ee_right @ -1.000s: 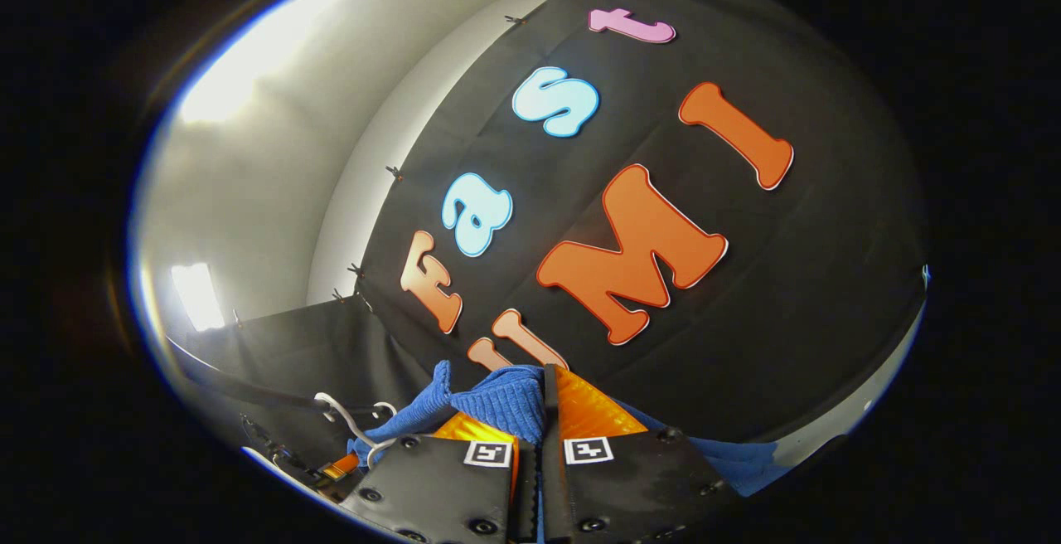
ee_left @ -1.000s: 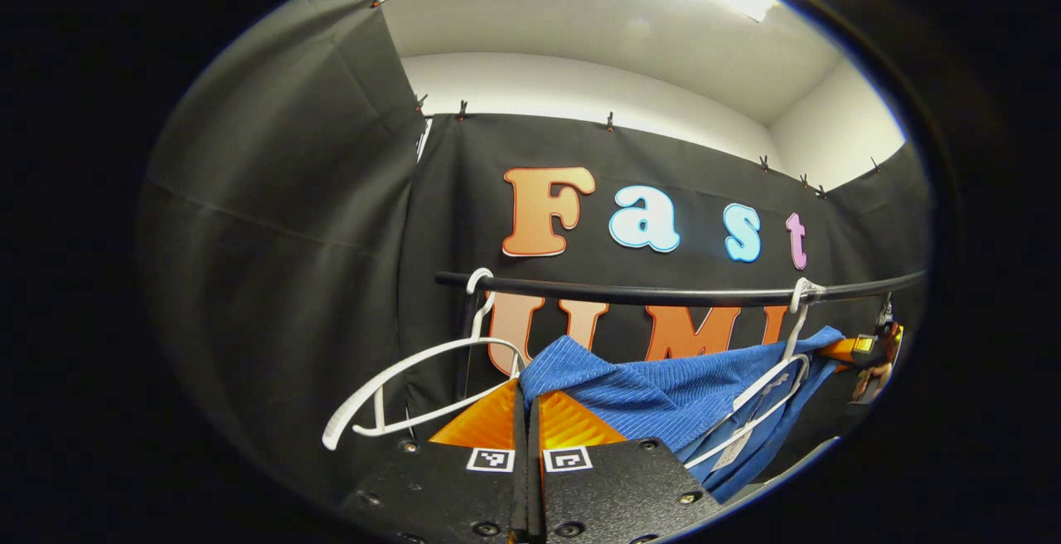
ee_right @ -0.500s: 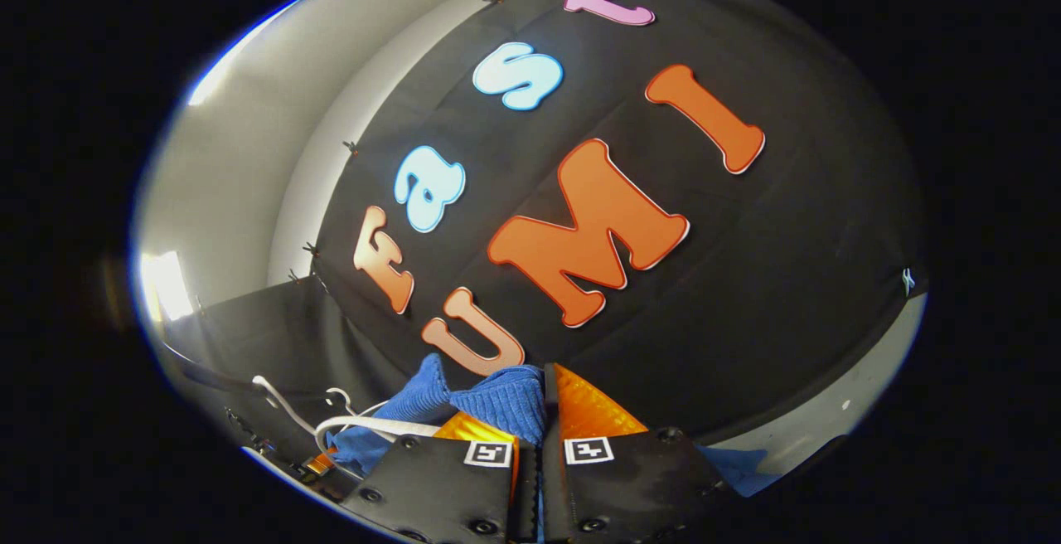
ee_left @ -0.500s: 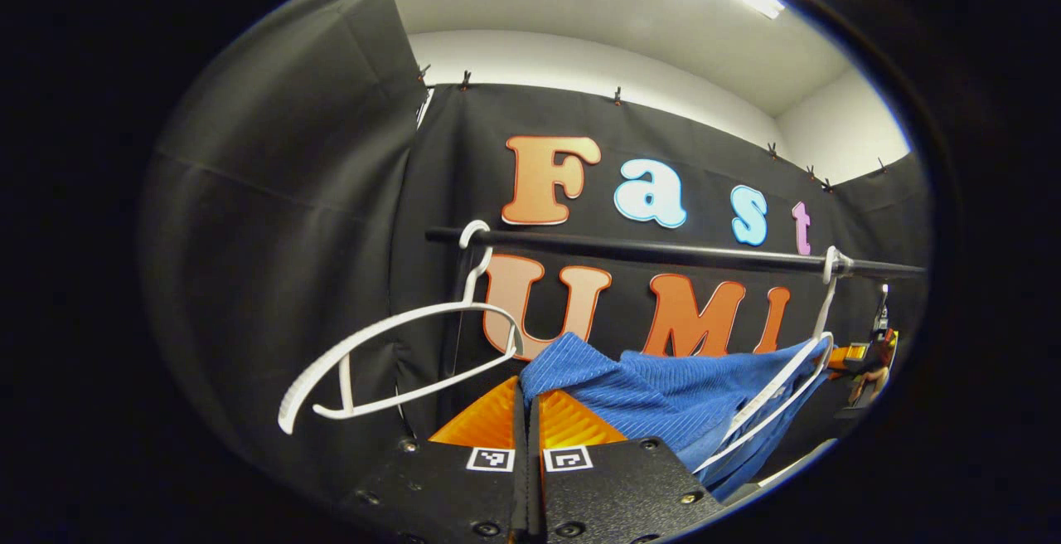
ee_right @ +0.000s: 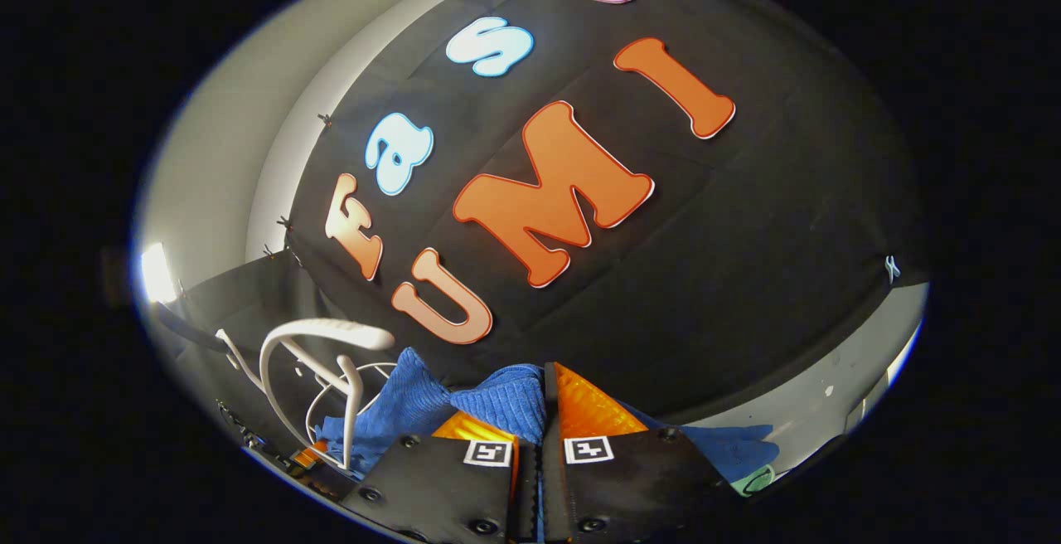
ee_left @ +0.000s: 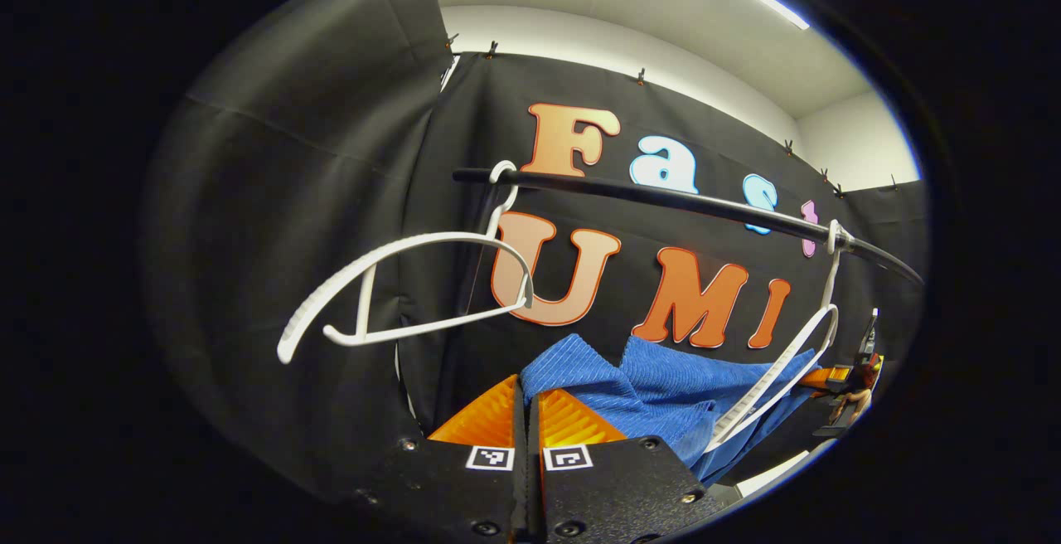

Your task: Grasp the clothes on the hanger with both hands and then place them into the laundry hamper below.

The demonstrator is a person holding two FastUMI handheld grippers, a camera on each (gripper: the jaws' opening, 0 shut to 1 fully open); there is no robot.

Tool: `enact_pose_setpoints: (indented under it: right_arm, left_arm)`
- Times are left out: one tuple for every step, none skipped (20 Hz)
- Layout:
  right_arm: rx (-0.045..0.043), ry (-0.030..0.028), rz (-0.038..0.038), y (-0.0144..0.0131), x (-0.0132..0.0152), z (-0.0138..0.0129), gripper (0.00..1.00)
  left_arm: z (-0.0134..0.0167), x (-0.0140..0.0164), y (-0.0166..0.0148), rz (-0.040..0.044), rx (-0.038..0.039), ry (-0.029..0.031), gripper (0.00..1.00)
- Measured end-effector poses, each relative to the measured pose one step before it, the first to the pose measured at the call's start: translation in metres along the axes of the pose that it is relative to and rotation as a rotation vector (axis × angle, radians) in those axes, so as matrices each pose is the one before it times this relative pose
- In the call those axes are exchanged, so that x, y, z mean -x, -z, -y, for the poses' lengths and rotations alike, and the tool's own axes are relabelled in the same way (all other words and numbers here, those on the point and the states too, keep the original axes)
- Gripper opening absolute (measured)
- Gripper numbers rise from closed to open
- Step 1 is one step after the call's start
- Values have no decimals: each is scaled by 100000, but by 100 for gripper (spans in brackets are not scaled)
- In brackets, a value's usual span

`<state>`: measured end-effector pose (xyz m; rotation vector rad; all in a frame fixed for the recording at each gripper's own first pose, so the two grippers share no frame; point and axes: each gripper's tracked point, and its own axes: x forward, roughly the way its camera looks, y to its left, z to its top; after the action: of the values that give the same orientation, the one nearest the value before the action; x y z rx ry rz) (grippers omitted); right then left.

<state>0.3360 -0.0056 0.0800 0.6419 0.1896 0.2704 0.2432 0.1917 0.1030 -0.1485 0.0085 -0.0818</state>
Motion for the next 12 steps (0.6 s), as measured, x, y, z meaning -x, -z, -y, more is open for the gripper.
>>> enact_pose_setpoints:
  right_arm:
    - [193,1176,-952,654,329,425,10]
    - [34,1195,-964,712,251,439,10]
    - [114,913,-888,680,479,399,10]
    - [169,1092,-681,649,233,388,10]
    - [296,897,-550,548,322,307,10]
    - [241,799,-583,662,344,310,10]
    - [180,1033,-423,601,430,300,10]
    - [409,612,-175,427,377,114,10]
    - [744,734,-91,601,527,42,10]
    - [1057,633,-135,578,422,30,10]
    - [1164,713,-283,671,456,-51,10]
    - [1098,685,-348,524,396,-102,10]
  left_arm:
    - [-187,344,668,-1284,8,-320,0]
    - [-208,337,606,-1584,-410,-503,0]
    - [-201,230,729,-1669,-262,-260,0]
    - [-7,173,668,-1638,199,-42,0]
    - [183,181,787,-1793,385,-76,0]
    - [-53,253,934,-1674,461,-325,0]
    - [-155,321,796,-927,380,-469,0]
    - [-167,288,417,-125,310,-231,0]
    - [-154,336,418,-194,18,-345,0]
    - [-245,129,544,-766,-235,-433,0]
    - [-193,216,664,-1089,-197,-471,0]
    - [-295,325,691,-1244,94,-404,0]
